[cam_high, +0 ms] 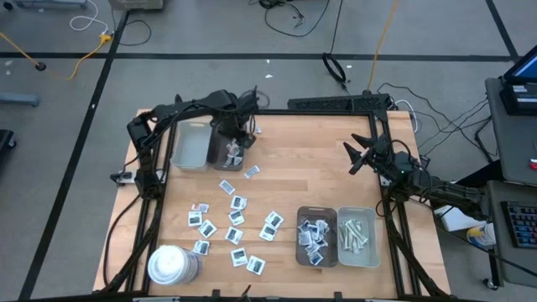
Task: Pick & Place First Aid Supplies
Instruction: Put the white ointment pack into the top black bin
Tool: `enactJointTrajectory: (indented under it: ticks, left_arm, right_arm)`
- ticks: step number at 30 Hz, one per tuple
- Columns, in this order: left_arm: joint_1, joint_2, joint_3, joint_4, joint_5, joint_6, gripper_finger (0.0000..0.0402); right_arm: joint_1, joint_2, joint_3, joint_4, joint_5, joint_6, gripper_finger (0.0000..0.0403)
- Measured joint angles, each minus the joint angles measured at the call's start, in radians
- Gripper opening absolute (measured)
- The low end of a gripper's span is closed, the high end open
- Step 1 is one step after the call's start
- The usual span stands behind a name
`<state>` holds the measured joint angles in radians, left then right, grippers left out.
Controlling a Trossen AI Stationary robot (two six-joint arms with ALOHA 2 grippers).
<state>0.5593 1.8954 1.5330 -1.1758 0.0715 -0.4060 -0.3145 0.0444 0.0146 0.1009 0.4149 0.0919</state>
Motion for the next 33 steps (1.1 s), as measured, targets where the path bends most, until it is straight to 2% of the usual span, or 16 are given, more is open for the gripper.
enactJointTrajectory:
  ticks: [8,16,23,27,33]
  left_arm:
    - [0.051,0.057,0.199,-0.059,0.008,0.077,0.0185]
    - [0.078,0.217,0.458,-0.172,0.007,0.166,0.0164]
    - [0.080,0.355,0.675,-0.205,0.030,0.283,0.0175]
    - [0.084,0.409,0.729,-0.207,0.034,0.378,0.0187]
    - [0.089,0.471,0.735,-0.207,0.034,0.444,0.0199]
  right_arm:
    - [0.000,0.000,0.000,0.000,0.000,0.000,0.0220]
    - [0.000,0.000,0.000,0.000,0.000,0.000,0.0221]
    - [0.000,0.000,0.000,0.000,0.000,0.000,0.0221]
    - [0.000,0.000,0.000,0.000,0.000,0.000,0.0222]
    - [0.000,0.000,0.000,0.000,0.000,0.000,0.0220]
